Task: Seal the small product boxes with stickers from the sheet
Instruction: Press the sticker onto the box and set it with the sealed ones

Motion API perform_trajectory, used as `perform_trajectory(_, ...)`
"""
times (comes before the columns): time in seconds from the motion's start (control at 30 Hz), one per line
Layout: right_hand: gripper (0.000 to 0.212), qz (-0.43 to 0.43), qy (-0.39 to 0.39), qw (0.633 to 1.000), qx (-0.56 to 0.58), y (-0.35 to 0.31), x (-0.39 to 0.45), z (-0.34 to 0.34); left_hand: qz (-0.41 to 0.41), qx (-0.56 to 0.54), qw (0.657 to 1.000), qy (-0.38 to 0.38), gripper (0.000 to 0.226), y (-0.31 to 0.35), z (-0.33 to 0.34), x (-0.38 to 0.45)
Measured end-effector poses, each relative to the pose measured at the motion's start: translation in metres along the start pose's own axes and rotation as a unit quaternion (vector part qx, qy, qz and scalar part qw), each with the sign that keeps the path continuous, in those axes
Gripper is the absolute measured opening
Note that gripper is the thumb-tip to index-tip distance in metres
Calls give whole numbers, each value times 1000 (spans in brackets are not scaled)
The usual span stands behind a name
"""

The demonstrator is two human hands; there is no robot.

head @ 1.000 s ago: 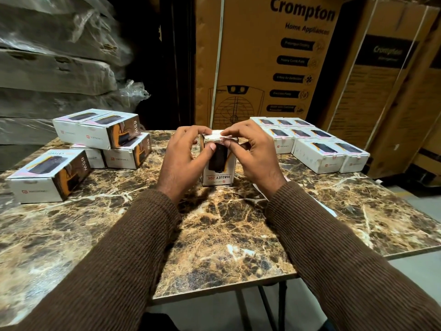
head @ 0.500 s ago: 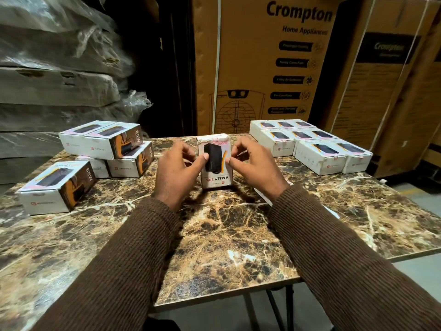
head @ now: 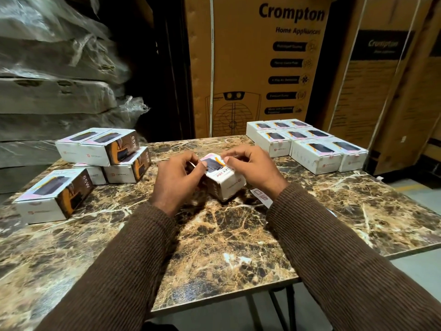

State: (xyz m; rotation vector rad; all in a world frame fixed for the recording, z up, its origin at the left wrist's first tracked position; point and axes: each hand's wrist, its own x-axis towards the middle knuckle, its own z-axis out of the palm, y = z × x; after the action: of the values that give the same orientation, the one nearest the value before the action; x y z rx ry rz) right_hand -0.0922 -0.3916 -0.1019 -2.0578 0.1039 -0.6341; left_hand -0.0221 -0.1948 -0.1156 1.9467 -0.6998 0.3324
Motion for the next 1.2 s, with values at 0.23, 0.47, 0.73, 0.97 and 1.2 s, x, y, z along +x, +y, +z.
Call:
perform_trajectory(0.23, 15, -50, -32, 996, -63, -3, -4, -2, 57, 27, 998, 20, 17, 0, 1, 3)
perform_trajectory(0.47, 24, -165, -136, 960, -181, -4, -7, 3, -11, -123, 990, -74, 32, 1, 6, 27)
perform_trajectory(0.73, 10, -139, -108, 962, -209, -2, -3, -4, -70, -157, 981, -89, 37, -16, 4, 35)
perform_trajectory(0.97, 19, -31, -8, 978, -207, 1, -2, -2, -103, -174, 976, -84, 17, -20, -2, 22)
perform_trajectory(1.2, 17, 35, 23, 994, -98, 3, -2, -9, -152, -201, 962, -105, 14, -14, 0, 16)
